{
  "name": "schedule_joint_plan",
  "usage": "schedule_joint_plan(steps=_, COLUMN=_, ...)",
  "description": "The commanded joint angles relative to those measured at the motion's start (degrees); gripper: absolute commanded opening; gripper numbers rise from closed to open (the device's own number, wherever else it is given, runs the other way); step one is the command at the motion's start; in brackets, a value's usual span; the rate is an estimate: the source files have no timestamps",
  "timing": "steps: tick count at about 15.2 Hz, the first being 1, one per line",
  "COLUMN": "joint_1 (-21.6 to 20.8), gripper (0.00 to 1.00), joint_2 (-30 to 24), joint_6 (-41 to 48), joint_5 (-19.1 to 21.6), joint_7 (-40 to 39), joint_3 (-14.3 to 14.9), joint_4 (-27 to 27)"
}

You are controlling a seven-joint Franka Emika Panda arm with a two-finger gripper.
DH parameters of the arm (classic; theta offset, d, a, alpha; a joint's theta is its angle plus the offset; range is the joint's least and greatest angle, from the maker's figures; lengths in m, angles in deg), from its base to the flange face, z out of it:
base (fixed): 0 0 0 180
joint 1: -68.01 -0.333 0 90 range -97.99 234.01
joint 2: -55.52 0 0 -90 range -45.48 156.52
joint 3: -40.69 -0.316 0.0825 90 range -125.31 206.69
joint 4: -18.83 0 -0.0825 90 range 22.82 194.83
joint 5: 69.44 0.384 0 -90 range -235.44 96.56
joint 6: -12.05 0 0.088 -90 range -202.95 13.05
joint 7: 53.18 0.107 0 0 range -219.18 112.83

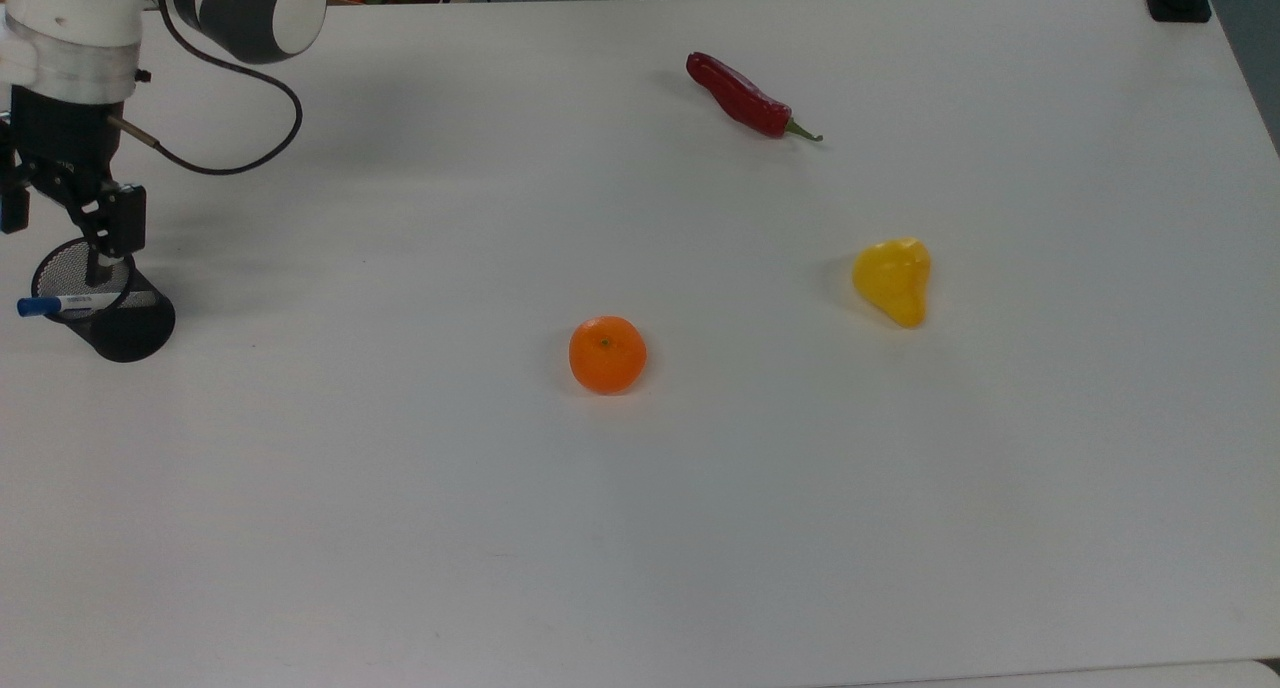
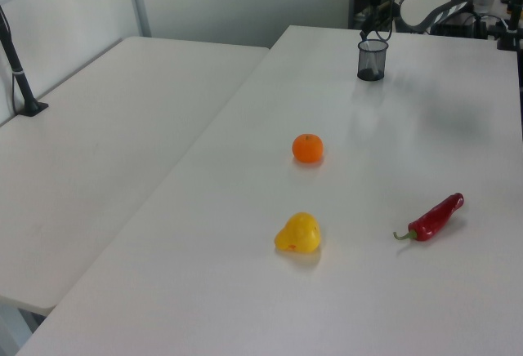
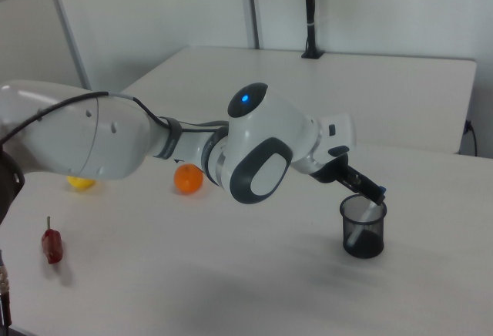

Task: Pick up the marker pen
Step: 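Lower the gripper into the cup and grasp the blue-capped marker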

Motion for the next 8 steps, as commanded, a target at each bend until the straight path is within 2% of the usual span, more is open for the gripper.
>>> schedule_joint_plan(steps=1, joint_1=0.42, gripper=0.95, joint_2=3.01, joint_6=-4.66, joint_5=0.44, joint_7=1.21, joint_3=0.3, joint_4=-1.22)
schedule_joint_plan(steps=4, joint_1=0.69, gripper=0.82, joint_2=4.95, joint_6=-7.56, joint_5=0.88, joint_7=1.21, joint_3=0.3, joint_4=-2.01)
schedule_joint_plan(steps=8, joint_1=1.04, gripper=0.72, joint_2=6.53, joint_6=-8.18, joint_5=2.02, joint_7=1.39, joint_3=0.21, joint_4=-3.33)
